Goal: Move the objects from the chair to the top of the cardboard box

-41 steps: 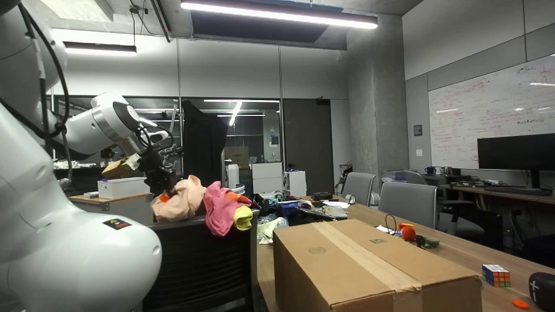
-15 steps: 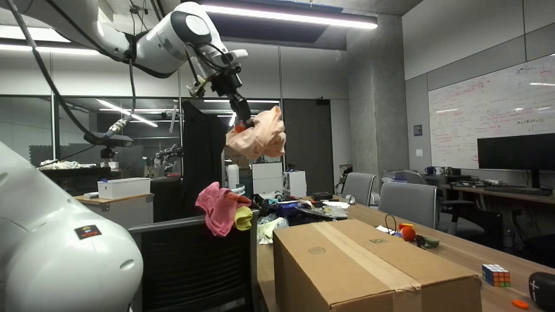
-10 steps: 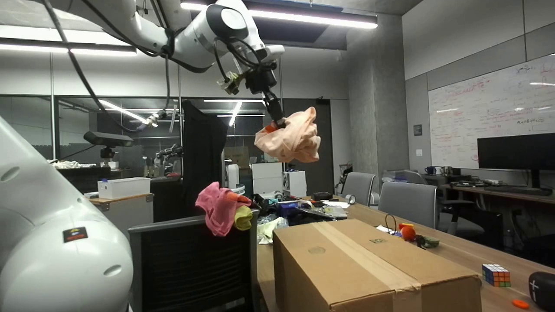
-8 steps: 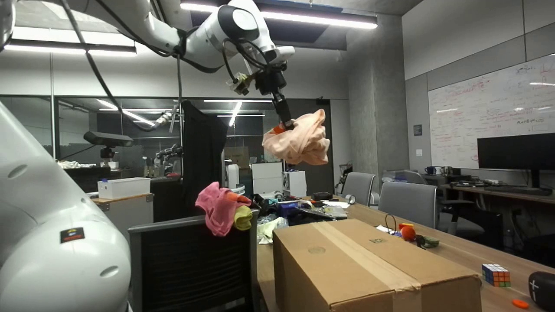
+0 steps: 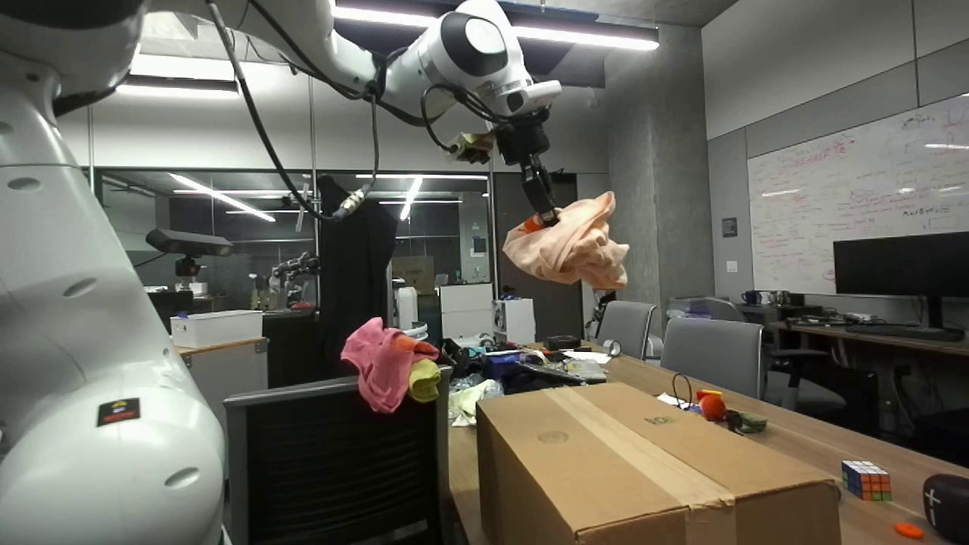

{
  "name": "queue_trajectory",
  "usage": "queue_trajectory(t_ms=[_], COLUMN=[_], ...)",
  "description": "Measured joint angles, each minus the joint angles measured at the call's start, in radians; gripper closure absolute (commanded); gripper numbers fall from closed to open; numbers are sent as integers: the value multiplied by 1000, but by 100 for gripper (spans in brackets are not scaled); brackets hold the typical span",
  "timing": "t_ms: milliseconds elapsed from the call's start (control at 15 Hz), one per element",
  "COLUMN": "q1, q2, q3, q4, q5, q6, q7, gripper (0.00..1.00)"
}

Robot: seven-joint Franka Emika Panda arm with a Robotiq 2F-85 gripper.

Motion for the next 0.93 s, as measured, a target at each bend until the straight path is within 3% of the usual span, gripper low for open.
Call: queue_trajectory(t_ms=[200,267,333,467,933], q1=[-5,-5,-6,-5,16], q2=[49,64,77,93,97], q3=[-18,-24,-30,-43,-53], q4=[32,40,46,50,42], q5=[-39,-55,-70,-78,-101], q6=[21,30,35,40,35], q7=[126,167,204,247,252], gripper=[94,88,63,56,2])
